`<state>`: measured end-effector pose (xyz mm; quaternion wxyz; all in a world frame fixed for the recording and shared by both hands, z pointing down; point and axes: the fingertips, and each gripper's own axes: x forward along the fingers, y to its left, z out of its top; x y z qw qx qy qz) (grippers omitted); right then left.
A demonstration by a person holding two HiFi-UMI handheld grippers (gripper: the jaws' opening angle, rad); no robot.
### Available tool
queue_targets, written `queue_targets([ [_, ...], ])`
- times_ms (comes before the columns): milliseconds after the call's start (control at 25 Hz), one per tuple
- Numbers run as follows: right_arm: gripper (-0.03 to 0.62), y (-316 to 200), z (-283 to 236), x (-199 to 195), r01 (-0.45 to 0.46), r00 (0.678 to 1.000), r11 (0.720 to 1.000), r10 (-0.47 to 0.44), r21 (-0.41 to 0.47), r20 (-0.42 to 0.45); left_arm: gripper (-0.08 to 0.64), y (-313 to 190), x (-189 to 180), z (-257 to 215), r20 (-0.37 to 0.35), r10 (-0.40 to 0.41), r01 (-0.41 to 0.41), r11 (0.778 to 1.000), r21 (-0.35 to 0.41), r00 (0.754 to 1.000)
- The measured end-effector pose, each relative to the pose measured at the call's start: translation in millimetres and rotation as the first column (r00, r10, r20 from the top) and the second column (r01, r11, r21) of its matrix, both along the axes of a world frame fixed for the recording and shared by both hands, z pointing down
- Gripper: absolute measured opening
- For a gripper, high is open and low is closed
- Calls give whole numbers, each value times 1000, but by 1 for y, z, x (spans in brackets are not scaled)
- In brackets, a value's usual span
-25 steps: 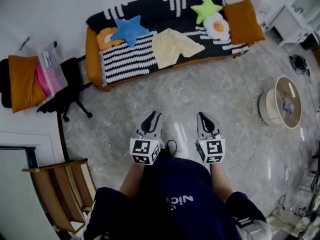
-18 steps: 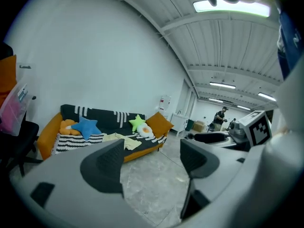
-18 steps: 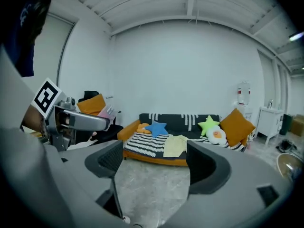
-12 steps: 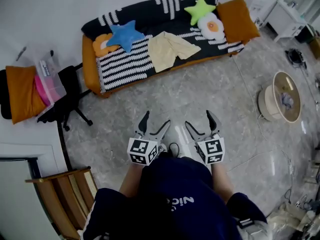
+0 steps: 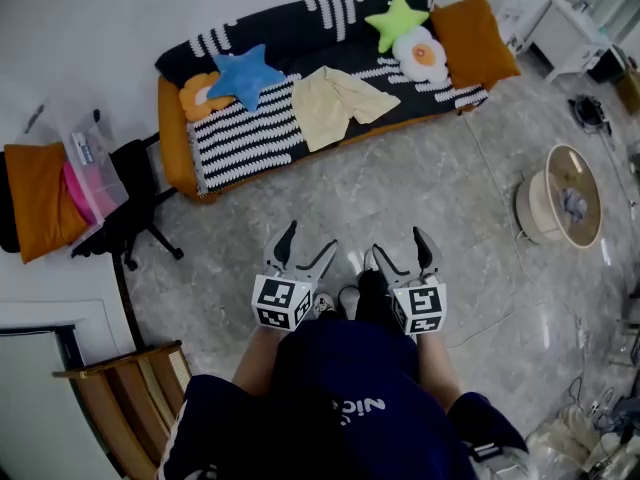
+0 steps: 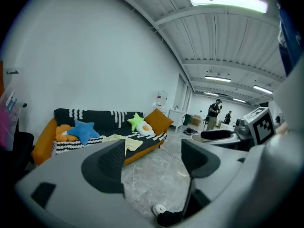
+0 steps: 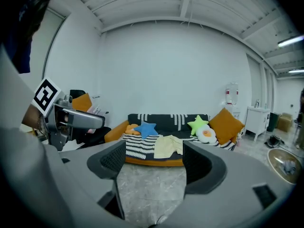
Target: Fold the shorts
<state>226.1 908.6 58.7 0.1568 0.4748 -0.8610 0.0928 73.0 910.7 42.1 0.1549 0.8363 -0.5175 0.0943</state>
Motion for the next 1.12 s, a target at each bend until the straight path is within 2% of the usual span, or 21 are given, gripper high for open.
queue_targets([
  [160,360,-31,13,7,29,1000,999,-29,-17,2,367,-31,5,7,3,-29,29,1000,-8,1000],
  [360,351,-99,22,19,94,996,995,-94,-27,9,367,-89,19,13,26,-85,86,996,-22,996],
  [720,348,-233,13,49,263,964,965,-263,-2,-24,367,-196,56,5,2,-239,239,971,-21,971],
  [920,344,-275,9,68,320,947,947,-320,6,-38,367,-231,78,8,-25,-299,298,954,-36,954],
  [1120,337,-294,16,82,336,942,942,-336,-18,-10,365,-248,99,11,-18,-302,301,952,-46,953],
])
